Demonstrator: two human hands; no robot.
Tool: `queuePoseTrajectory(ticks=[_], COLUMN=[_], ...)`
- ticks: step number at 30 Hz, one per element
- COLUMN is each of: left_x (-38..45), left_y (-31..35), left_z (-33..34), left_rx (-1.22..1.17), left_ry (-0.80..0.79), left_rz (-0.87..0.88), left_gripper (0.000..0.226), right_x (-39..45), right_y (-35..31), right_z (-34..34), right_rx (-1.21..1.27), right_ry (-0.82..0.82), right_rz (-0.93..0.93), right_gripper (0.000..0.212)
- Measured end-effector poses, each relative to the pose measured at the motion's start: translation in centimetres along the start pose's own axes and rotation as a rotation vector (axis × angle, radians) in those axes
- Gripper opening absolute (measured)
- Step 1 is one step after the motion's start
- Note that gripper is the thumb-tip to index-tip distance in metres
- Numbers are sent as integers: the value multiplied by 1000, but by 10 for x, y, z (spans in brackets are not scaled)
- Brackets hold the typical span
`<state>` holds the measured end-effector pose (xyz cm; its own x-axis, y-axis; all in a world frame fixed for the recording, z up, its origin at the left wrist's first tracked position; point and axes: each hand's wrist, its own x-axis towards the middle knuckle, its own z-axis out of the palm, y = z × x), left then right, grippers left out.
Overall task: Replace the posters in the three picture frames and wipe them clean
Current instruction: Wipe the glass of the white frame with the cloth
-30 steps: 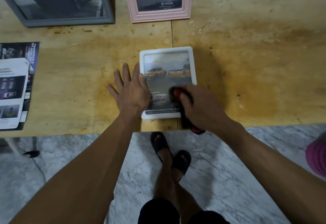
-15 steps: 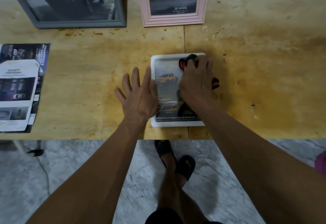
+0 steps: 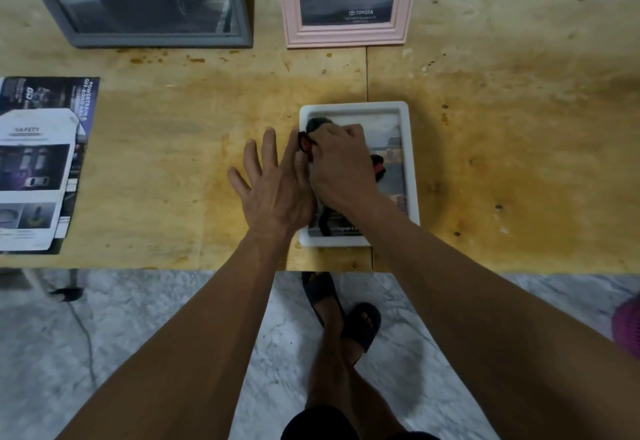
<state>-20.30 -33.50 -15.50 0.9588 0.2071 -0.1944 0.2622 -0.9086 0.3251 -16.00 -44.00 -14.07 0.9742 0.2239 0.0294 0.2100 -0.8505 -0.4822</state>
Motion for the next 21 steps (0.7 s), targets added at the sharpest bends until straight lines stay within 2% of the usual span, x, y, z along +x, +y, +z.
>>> queuePoseTrajectory(ticks=[5,7,12,14,18,21], left_x=[-1,0,-1,0,0,3], left_y=[0,1,0,0,-1,-1], left_z=[-2,-3,-2,-2,-3,-6], left_rx=[-20,-25,-29,-31,-32,-66], left_ry=[-13,-22,-16,-23,-55,-93], left_rz=[-2,-3,-2,-4,-1,4], left_gripper=[50,50,50,51,51,52], right_x=[-33,-39,-40,-47,-67,-67], right_y=[16,26,51,52,39,20], right_z=[-13,-23,-52,-55,-36,-23], right_rx=[-147,-260,-415,-416,-356,-165], right_ry=[-91,-131,-98,-87,-127,-108], right_rz=[-194,-212,-37,33,91,138], right_gripper=[21,32,43,40,42,44])
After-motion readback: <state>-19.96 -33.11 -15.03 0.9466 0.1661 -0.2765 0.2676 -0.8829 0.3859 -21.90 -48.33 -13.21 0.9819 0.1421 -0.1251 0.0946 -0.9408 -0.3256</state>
